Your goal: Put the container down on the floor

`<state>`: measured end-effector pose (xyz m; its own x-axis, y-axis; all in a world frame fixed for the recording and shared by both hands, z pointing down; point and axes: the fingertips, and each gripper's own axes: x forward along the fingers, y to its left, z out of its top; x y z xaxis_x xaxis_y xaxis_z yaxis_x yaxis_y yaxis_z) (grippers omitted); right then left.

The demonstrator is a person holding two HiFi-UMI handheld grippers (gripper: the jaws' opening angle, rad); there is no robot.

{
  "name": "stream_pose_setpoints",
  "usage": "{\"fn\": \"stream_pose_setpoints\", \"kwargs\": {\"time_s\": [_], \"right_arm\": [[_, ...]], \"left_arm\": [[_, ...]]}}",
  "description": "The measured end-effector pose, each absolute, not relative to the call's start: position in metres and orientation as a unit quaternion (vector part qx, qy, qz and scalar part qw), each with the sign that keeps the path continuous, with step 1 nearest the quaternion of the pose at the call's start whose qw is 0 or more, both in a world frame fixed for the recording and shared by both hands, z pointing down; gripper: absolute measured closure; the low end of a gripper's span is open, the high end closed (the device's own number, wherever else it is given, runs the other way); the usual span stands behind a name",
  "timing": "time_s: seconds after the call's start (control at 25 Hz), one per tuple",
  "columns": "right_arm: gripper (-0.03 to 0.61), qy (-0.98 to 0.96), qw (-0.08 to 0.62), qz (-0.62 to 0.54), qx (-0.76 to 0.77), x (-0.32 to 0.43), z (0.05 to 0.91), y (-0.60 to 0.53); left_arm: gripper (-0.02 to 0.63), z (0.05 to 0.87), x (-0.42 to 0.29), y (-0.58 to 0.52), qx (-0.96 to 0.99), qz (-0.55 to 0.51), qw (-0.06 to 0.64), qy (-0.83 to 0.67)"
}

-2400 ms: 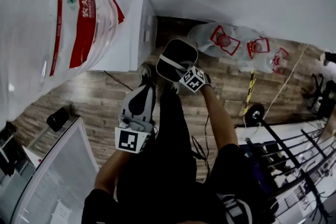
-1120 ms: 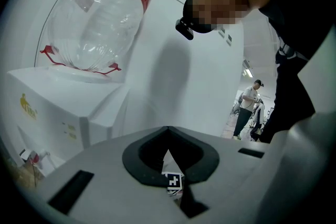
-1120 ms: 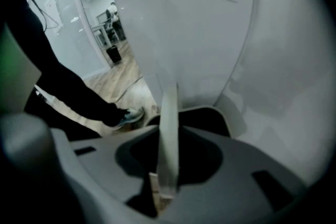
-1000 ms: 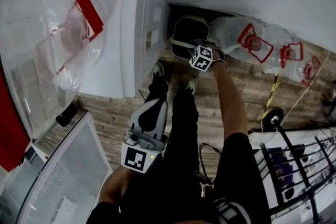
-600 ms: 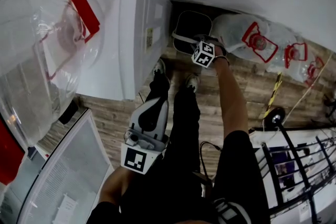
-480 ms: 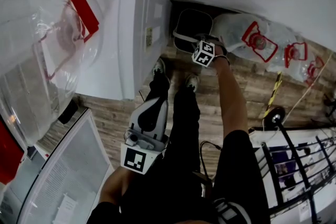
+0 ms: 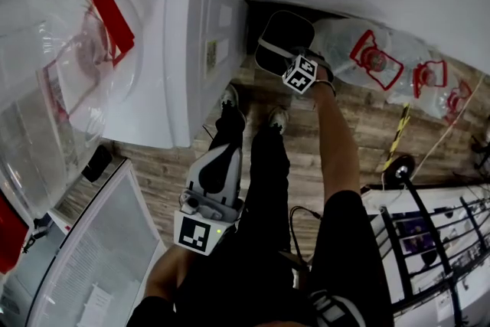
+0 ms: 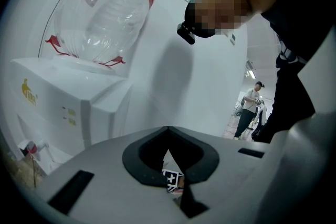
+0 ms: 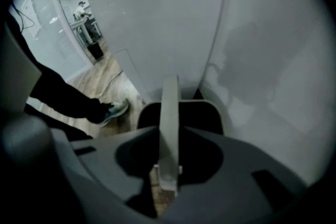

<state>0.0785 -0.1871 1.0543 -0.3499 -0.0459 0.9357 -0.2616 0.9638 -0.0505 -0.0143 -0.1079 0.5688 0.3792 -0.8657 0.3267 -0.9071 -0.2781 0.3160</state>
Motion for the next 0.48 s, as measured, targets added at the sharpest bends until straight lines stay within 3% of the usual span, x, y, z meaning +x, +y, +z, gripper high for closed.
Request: {"fn": "stream_pose_setpoints", "kwargs": {"time_s": [0.48], "right_arm": [[0.482, -0.8, 0.575, 0.107, 0.136, 0.089, 1.057, -0.208]], "left_arm": [[0.586, 0.572, -0.009, -0.112, 0.796, 0.041, 0.235, -0.556]]}}
